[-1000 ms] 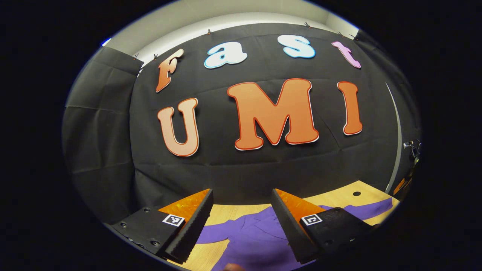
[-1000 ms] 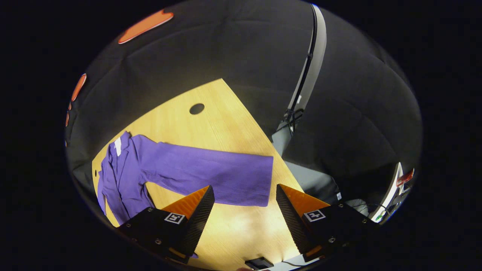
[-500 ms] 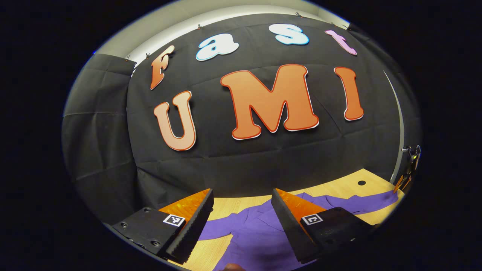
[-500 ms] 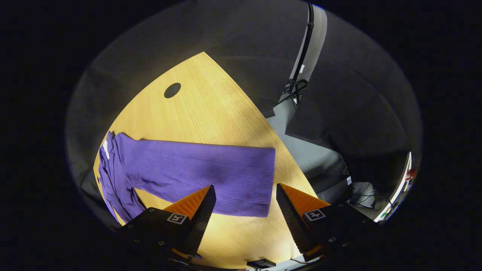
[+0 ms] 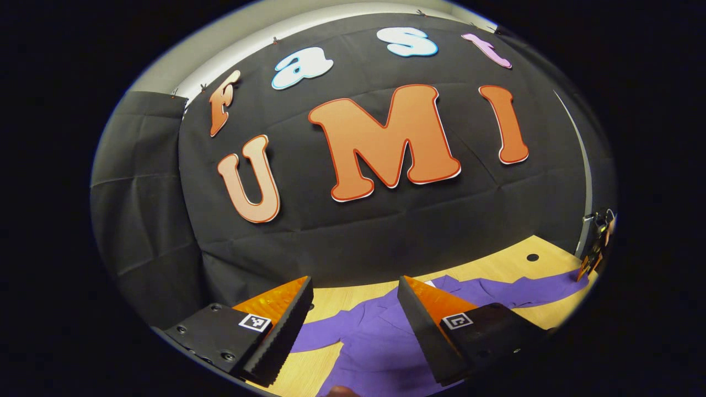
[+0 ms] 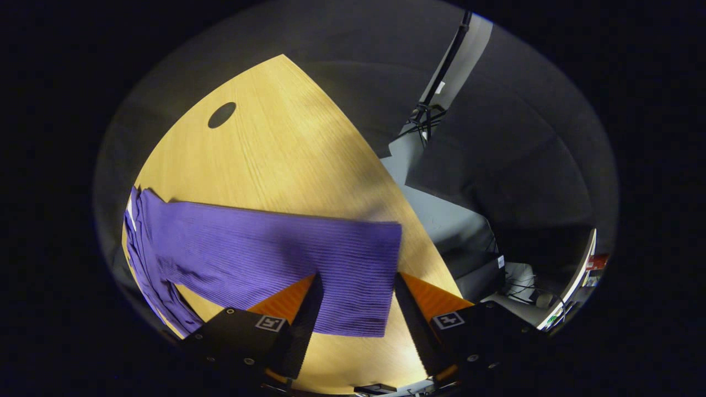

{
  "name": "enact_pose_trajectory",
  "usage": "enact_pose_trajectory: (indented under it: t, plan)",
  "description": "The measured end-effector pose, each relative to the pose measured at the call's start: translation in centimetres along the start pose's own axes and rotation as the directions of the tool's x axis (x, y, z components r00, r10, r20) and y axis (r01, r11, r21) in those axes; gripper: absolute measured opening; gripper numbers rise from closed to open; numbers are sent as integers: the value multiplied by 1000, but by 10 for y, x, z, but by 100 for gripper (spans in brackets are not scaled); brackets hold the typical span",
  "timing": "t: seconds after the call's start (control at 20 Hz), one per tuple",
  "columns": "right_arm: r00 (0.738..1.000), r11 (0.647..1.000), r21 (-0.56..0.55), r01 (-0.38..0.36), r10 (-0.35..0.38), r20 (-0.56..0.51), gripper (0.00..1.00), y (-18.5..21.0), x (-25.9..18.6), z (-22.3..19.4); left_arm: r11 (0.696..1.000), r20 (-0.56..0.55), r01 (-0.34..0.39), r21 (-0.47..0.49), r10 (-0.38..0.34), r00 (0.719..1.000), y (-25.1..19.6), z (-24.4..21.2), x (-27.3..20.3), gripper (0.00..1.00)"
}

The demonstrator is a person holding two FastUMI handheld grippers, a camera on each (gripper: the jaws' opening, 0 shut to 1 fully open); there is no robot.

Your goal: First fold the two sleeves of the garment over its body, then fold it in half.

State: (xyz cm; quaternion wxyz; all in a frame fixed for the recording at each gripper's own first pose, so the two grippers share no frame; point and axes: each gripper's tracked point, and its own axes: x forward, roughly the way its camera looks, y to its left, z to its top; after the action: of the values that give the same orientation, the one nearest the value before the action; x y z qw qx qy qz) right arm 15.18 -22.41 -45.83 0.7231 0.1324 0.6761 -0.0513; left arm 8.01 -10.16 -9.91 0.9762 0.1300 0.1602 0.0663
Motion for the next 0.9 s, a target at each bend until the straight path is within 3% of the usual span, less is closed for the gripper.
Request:
enact_pose_trajectory:
  t: [0.05,0.1,0.15,0.3,0.55,0.65,0.85,0.9]
  plan:
    - [1000,1000,6,5,-5,2,85,-1,3,2,1000,-4,-3,4,3,1000,0,-1,0,96]
    - [1000,1000,10,2,-2,0,51,-1,1,1,1000,-7,-5,6,5,1000,0,-2,0,100]
    - [1000,1000,29,-2,2,-1,64,0,1,2,1000,-10,-8,8,8,1000,1,-2,-1,96]
    - [996,991,107,-86,86,3,6,15,-1,1,1000,-6,-16,8,16,1000,4,0,-4,96]
    - [986,989,77,-129,120,113,3,29,-44,15,1000,2,-15,-26,15,1000,26,-7,-13,100]
    - [980,987,61,-148,138,142,3,44,-69,15,999,8,-6,-44,6,1000,38,-10,-12,96]
    - [966,982,59,-177,162,201,3,79,-119,5,998,41,23,-67,-21,999,73,-13,-11,100]
    - [962,981,53,-184,169,213,3,90,-131,2,998,51,22,-67,-19,999,85,-13,-12,96]
